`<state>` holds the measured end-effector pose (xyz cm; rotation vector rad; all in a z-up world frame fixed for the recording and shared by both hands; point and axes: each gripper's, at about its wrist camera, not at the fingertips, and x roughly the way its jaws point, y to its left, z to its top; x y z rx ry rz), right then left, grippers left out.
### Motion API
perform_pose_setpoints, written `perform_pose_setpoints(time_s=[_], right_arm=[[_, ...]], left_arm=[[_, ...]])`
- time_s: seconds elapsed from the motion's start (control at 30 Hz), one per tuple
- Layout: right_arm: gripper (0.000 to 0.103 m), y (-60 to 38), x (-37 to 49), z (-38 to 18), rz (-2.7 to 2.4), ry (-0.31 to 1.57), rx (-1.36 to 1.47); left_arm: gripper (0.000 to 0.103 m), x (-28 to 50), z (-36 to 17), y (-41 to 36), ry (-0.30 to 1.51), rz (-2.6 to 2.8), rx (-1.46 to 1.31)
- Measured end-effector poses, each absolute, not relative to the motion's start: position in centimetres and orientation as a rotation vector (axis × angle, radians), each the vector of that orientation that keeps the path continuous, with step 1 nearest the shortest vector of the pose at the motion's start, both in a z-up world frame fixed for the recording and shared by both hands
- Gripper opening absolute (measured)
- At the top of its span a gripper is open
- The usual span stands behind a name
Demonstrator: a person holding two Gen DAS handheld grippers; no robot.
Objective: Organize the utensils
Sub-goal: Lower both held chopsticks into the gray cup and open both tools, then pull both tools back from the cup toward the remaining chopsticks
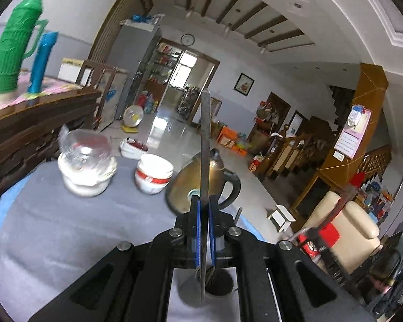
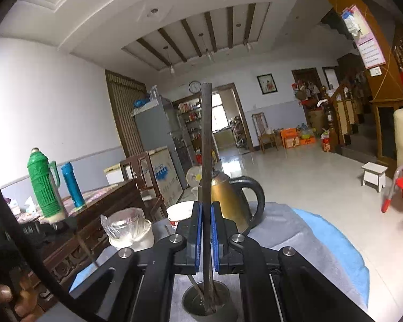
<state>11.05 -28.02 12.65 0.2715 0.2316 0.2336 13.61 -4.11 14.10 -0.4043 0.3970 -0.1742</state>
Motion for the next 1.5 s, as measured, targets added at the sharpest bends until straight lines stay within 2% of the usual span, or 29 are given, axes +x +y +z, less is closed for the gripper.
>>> perform_pose_setpoints(time_s=[0.3,0.57,1.03,1.07,1.13,1.2,1.27,1.4,1.5], right_arm=[[0.007,-27.3,16.2,8.8,0.269,0.356,0.232],[0.007,-27.5,18.1,5.8,0.298,0.459,0.210],[0.009,-26.8,18.8,3.9,0.301,0.575,0.216],[0.009,-26.7,18.8,4.0,0.294,0.582,0.212],[0.009,-26.6,18.7,4.2,0.267,0.594,0.200],[0.009,-26.9,18.3,4.5,0.242,0.591,0.201],[0.009,-27.4,17.6,4.8,0.216,0.582,0.210],[0.010,-28.3,16.2,5.7,0.185,0.564,0.237],[0.012,-28.6,14.5,6.2,0.185,0.547,0.244]], left_arm=[[0.006,18.9,10.4,-8.6,0.487,-0.187,-0.341],[0.006,20.7,6.8,-9.4,0.589,-0.196,-0.322],[0.007,20.0,5.7,-8.5,0.691,-0.208,-0.325],[0.008,19.9,5.7,-8.3,0.695,-0.208,-0.330],[0.018,19.2,6.0,-7.6,0.706,-0.209,-0.344],[0.035,18.2,6.5,-6.5,0.689,-0.209,-0.362],[0.046,17.4,6.8,-5.7,0.675,-0.195,-0.371],[0.049,15.0,7.4,-3.7,0.652,-0.184,-0.388],[0.061,12.8,7.3,-1.7,0.639,-0.146,-0.389]])
